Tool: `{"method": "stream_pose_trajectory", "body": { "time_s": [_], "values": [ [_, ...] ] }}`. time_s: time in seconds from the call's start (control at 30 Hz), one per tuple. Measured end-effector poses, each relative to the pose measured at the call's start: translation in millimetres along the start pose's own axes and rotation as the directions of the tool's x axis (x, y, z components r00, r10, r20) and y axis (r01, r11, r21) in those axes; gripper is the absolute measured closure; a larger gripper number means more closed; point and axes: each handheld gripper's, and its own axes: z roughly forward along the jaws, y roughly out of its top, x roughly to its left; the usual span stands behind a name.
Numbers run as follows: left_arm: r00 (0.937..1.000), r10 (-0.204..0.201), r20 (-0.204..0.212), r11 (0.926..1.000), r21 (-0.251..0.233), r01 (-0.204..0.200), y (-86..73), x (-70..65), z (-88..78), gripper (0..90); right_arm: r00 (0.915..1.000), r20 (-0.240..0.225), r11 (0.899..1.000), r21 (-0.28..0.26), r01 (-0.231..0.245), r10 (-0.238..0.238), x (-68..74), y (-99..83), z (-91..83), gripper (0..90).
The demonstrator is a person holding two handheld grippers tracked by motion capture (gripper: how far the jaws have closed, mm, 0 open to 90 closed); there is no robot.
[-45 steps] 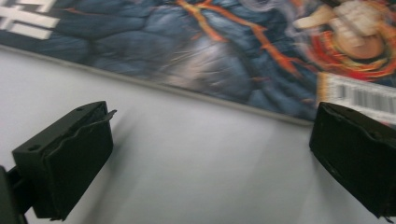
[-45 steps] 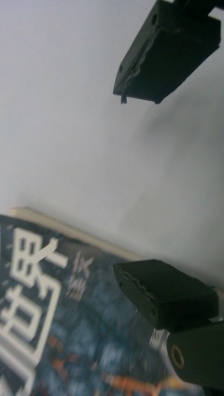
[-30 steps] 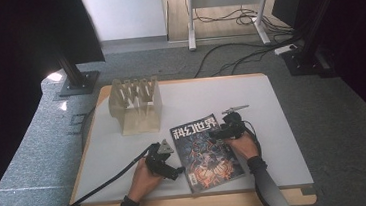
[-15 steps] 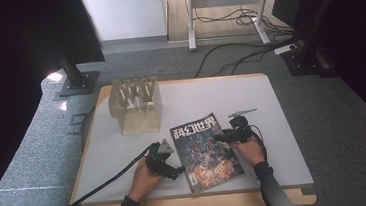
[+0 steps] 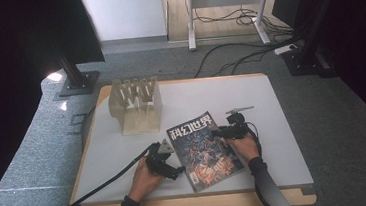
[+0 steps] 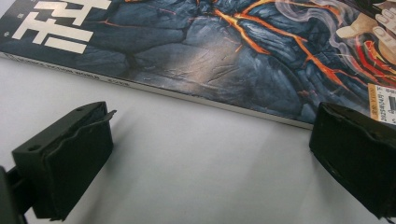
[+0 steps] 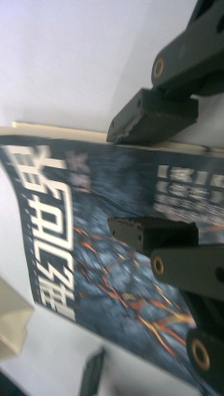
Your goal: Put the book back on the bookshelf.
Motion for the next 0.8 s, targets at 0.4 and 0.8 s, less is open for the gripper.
{"method": "stream_pose_trajectory", "body": {
  "time_s": [0.4, 0.8],
  "values": [
    [1.0, 0.001, -0.001, 1.0, 0.0, -0.001, -0.1, 0.1, 0.0, 0.0, 0.9918, -0.017, 0.989, 0.072, 0.127, -0.126, 15.8, 19.8, 8.6, 70.9],
    [0.9999, -0.007, 0.009, 1.0, 0.0, 0.007, -0.2, 1.0, -0.6, 0.0, 0.9544, -0.056, 0.956, 0.016, 0.294, -0.293, 59.6, 33.2, -26.6, 82.0]
  ]
}}
